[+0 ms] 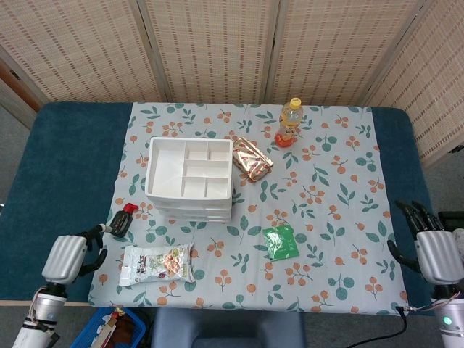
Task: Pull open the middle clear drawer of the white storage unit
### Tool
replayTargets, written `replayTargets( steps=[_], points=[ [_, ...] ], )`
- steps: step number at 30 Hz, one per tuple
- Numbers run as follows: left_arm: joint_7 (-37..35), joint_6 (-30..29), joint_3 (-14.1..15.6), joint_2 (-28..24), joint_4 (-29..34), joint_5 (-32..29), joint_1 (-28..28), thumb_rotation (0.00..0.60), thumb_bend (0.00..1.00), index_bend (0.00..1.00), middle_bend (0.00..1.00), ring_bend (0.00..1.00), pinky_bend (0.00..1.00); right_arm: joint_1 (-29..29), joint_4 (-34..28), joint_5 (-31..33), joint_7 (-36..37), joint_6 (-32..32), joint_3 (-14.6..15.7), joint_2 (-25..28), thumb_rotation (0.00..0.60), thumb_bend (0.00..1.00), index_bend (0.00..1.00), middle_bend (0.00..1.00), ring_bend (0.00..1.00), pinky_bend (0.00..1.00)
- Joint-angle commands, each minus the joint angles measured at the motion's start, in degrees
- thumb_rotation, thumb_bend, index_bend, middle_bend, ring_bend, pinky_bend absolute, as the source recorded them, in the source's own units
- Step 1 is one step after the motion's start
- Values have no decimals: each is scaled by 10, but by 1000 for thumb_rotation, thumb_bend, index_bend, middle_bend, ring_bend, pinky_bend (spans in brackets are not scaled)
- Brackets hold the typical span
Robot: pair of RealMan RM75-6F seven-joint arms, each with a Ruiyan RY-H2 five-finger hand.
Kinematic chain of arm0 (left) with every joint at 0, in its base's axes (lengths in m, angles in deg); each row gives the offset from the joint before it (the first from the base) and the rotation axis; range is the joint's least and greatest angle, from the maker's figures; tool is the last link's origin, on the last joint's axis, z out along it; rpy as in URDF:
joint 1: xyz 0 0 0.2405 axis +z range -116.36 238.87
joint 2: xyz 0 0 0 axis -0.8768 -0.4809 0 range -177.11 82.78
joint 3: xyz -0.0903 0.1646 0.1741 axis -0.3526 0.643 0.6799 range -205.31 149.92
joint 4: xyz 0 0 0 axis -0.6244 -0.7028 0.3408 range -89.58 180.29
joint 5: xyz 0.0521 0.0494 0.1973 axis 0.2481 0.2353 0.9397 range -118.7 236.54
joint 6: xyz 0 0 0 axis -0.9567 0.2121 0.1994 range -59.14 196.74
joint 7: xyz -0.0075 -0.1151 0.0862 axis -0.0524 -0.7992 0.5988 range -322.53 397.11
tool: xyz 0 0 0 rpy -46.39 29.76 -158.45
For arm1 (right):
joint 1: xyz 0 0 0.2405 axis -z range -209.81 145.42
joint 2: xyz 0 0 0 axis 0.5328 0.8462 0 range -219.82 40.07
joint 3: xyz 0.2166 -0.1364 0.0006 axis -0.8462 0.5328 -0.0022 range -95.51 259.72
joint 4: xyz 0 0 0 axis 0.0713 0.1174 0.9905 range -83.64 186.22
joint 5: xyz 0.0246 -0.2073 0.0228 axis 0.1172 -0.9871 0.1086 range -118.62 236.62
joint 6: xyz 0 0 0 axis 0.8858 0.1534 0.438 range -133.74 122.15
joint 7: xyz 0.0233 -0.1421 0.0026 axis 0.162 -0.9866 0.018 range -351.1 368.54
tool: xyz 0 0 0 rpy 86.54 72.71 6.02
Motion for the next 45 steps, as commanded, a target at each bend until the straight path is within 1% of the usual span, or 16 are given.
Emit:
replayTargets(
  steps=[1, 3, 5, 10, 13, 18, 24, 31, 37, 45],
  points=[
    [-139, 64, 6, -9, 21, 14, -33, 600, 383, 331, 600, 656, 944, 0, -4, -1, -3, 2, -2, 3, 600, 342, 79, 192, 137, 207],
    [-176, 85, 8, -3, 23, 19, -46, 600, 383, 331, 621, 680, 986, -1, -6, -1, -4, 2, -3, 4, 600, 342, 79, 192, 137, 207],
    [-214, 121, 10, -2, 29, 18, -65, 600, 383, 313, 628, 696, 1000, -2, -7, -3, -1, 2, -3, 5, 600, 341, 79, 192, 137, 207],
    [-315, 195, 7, 15, 36, 11, -111, 600, 383, 210, 668, 761, 1000, -1, -3, 0, 5, -1, -2, 4, 600, 341, 79, 193, 137, 206],
    [-366, 227, 1, 39, 31, 0, -132, 600, 383, 172, 716, 834, 1000, -1, -1, 0, 6, 0, -3, 4, 600, 342, 79, 193, 137, 206],
    [-450, 276, -4, 76, 19, -19, -160, 600, 383, 118, 765, 902, 1000, 0, 0, 0, 9, 3, -3, 6, 600, 342, 79, 194, 137, 206],
    [-538, 308, -17, 122, -10, -38, -181, 600, 383, 76, 782, 929, 1000, 2, 0, 1, 11, 5, -4, 6, 600, 341, 79, 195, 137, 207],
    [-579, 317, -36, 172, -44, -67, -195, 600, 383, 40, 783, 931, 1000, 3, 0, 1, 11, 8, -5, 5, 600, 341, 79, 195, 137, 207],
    [-581, 326, -60, 207, -58, -126, -200, 600, 383, 36, 783, 931, 1000, 5, 0, 2, 11, 10, -5, 3, 600, 341, 79, 195, 137, 207],
    [-574, 319, -80, 230, -70, -170, -192, 600, 384, 36, 783, 932, 1000, 8, -1, 3, 10, 14, -6, 6, 600, 341, 79, 195, 137, 207]
  ],
)
